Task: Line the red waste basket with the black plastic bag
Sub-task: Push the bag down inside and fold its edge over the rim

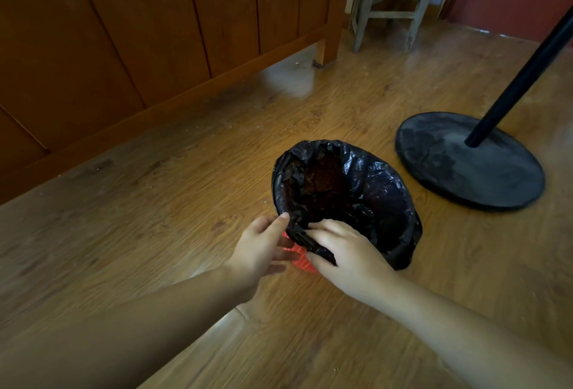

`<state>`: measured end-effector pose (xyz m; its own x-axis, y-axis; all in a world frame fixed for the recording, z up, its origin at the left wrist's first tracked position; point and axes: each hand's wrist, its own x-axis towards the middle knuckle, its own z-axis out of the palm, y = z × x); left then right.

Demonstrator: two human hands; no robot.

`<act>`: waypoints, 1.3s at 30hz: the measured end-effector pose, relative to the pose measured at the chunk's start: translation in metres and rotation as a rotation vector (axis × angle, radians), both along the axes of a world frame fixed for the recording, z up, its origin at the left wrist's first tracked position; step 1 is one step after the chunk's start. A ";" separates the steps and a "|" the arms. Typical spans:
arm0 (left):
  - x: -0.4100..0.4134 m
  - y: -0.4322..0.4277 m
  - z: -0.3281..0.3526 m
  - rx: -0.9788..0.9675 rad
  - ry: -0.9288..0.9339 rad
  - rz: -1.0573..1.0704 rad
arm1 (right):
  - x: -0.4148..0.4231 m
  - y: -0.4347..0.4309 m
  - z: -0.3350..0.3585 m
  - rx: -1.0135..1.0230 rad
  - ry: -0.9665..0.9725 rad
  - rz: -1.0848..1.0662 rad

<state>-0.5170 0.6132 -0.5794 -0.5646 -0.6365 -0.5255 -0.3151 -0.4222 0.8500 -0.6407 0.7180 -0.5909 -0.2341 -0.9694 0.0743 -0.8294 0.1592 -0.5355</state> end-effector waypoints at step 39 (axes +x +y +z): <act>0.016 -0.058 -0.009 -0.114 -0.123 -0.001 | -0.043 0.000 0.010 0.177 -0.128 0.076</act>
<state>-0.5009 0.5556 -0.5887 -0.5015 -0.6954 -0.5148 -0.4198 -0.3247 0.8475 -0.6839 0.7184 -0.5806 -0.1569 -0.9798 -0.1238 -0.7696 0.1999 -0.6064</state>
